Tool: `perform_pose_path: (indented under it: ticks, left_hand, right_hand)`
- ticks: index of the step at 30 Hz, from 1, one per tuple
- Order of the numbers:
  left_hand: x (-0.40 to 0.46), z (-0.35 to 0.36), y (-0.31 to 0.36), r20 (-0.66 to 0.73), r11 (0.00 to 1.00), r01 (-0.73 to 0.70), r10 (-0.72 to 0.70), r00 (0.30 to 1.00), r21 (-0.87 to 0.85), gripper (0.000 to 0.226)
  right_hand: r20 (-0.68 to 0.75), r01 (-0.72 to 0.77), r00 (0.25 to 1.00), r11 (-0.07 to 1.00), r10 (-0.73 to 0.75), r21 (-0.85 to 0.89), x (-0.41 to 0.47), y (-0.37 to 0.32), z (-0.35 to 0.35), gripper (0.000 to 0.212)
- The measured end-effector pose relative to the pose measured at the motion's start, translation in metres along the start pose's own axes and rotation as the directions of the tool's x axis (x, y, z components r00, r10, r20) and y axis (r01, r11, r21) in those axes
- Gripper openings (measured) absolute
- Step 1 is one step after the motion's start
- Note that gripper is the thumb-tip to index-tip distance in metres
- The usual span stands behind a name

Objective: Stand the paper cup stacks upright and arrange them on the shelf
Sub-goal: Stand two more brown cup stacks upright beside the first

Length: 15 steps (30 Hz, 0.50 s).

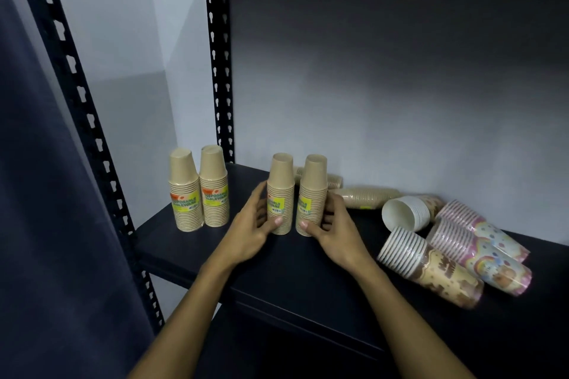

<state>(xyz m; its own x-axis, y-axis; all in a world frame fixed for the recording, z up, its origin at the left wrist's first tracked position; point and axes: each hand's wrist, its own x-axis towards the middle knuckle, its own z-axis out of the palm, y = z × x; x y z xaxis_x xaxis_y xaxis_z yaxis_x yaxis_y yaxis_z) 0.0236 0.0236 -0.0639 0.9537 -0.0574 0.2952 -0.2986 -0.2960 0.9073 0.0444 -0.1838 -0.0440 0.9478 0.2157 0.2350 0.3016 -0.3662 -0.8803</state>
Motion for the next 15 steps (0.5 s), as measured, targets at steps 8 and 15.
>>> perform_pose_path:
  ticks: [8,15]
  left_hand:
    - [0.002,0.002,-0.007,-0.062,0.994,-0.008,0.015,0.998,0.106,0.058]
    - [0.004,0.005,-0.007,-0.143,0.986,0.004,0.02,0.989,0.169,0.062]
  right_hand:
    - [-0.077,0.034,0.996,0.998,-0.038,-0.054,0.001,0.009,0.008,0.052]
    - [0.09,0.063,0.994,0.997,-0.06,-0.032,0.001,0.016,0.005,0.053]
